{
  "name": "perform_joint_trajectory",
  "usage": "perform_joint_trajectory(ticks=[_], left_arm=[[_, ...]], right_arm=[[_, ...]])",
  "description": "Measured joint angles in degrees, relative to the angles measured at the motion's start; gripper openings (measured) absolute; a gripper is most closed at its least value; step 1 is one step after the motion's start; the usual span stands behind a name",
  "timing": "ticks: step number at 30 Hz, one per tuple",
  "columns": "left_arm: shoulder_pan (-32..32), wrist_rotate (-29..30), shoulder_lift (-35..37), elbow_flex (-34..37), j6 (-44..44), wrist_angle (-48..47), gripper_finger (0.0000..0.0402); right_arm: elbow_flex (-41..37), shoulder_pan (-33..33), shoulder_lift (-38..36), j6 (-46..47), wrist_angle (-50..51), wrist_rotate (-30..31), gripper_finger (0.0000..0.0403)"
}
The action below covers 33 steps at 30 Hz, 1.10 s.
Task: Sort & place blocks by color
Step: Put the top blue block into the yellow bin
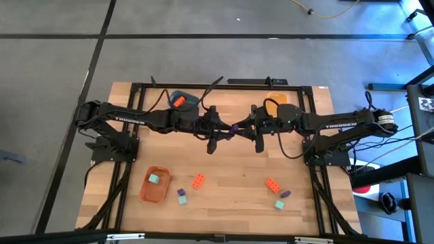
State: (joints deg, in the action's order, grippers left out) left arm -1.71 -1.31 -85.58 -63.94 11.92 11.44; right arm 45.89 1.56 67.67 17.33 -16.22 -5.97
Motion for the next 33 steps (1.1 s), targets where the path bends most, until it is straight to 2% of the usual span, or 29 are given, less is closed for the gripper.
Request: perform_joint_trajectory(ticks=[3,6,12,15,24,27,33], left_arm=[[-1.1,-0.6,1.4,0.0,-0.1,-3.8,0.017],[-2.8,-1.3,4.2,0.0,0.6,-9.7,0.0207],[-5.5,-0.5,13.1,0.1,-0.6,-21.5,0.0223],[-5.0,2.3,17.7,3.0,-1.4,-20.0,0.0219],[-0.1,9.6,30.7,22.9,2.8,2.7,0.0218],[1.3,10.7,33.2,25.6,2.8,3.9,0.0218],[1.8,10.8,34.1,26.3,1.3,3.7,0.0218]], right_arm=[[0.0,0.0,-1.7,0.3,2.8,0.3,0.0109],[0.0,0.4,-4.7,-1.3,8.0,1.4,0.0109],[0.1,1.5,-11.9,-2.6,20.9,6.5,0.0109],[0.1,1.4,-14.9,-2.6,26.2,8.8,0.0109],[0.1,1.4,-18.9,-2.7,28.5,12.0,0.0109],[0.1,1.4,-18.5,-2.6,28.4,12.0,0.0109],[0.1,1.4,-16.9,-0.8,28.4,12.0,0.0109]])
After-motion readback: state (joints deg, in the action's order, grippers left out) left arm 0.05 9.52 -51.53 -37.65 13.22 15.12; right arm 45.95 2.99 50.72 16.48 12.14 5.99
